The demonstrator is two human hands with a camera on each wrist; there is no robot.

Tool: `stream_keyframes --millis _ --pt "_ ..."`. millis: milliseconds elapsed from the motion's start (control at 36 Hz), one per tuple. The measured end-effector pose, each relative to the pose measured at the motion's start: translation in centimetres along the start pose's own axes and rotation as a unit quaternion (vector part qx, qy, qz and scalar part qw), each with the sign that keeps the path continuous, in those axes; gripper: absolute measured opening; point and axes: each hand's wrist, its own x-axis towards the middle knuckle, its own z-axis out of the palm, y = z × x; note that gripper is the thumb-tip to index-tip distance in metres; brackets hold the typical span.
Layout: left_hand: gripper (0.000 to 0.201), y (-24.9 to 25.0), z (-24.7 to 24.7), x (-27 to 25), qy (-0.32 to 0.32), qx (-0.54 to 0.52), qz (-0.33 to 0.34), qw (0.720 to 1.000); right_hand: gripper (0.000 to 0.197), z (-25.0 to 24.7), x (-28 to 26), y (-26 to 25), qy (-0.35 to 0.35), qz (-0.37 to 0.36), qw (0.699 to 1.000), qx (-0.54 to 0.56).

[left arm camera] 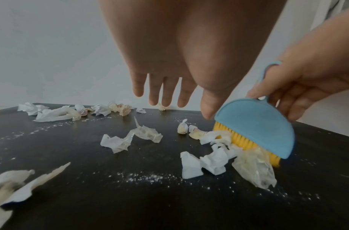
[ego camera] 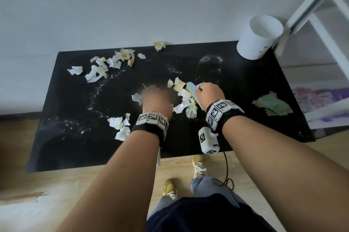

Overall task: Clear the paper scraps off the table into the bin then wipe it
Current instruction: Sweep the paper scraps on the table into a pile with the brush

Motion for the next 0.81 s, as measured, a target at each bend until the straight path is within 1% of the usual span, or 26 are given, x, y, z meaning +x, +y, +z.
stream_keyframes --millis 83,139,167,250,306,389,472,583,639,722,806 --pt "0.048 -0.4 0.2 -0.8 0.007 -0.004 0.009 1.000 0.028 -0.2 -0.9 -0.3 0.044 0.014 0.999 0.014" --pt "0.048 -0.7 0.2 -1.3 0.007 -0.006 0.014 1.000 0.027 -0.6 -1.5 0.0 0.076 0.047 0.996 0.003" --pt "0.049 -0.8 0.3 -1.6 0.006 -0.006 0.017 1.000 0.026 -0.7 -1.8 0.4 0.080 0.066 0.995 -0.005" --pt "0.050 -1.4 0.4 -2.3 0.000 -0.010 0.021 1.000 0.027 -0.6 -2.8 1.2 0.045 0.127 0.991 -0.015" --pt "0.049 -1.8 0.5 -2.8 0.006 -0.011 0.021 1.000 0.028 -0.1 -3.6 1.1 0.022 0.141 0.990 -0.007" --pt "0.049 -2.7 0.4 -3.7 0.013 -0.008 0.018 1.000 0.026 0.8 -4.7 0.1 0.015 0.109 0.994 0.005" --pt "0.050 -3.4 0.1 -4.3 0.014 -0.006 0.013 1.000 0.025 0.7 -4.9 -1.0 0.026 0.095 0.995 0.026" --pt "0.049 -5.2 -0.2 -5.2 0.019 -0.004 -0.004 1.000 0.030 -0.4 -5.4 -2.9 0.102 0.066 0.991 0.052" --pt "0.051 -6.1 -0.3 -5.7 0.019 -0.006 -0.017 1.000 0.032 -1.0 -5.5 -4.1 0.122 0.042 0.989 0.074" --pt "0.051 -7.5 -0.6 -6.6 0.025 -0.017 -0.036 0.999 0.031 -1.5 -5.6 -6.2 0.118 0.000 0.986 0.116" --pt "0.052 -9.2 -0.7 -7.7 0.028 -0.025 -0.062 0.997 0.030 -1.2 -5.9 -8.5 0.106 -0.035 0.985 0.133"
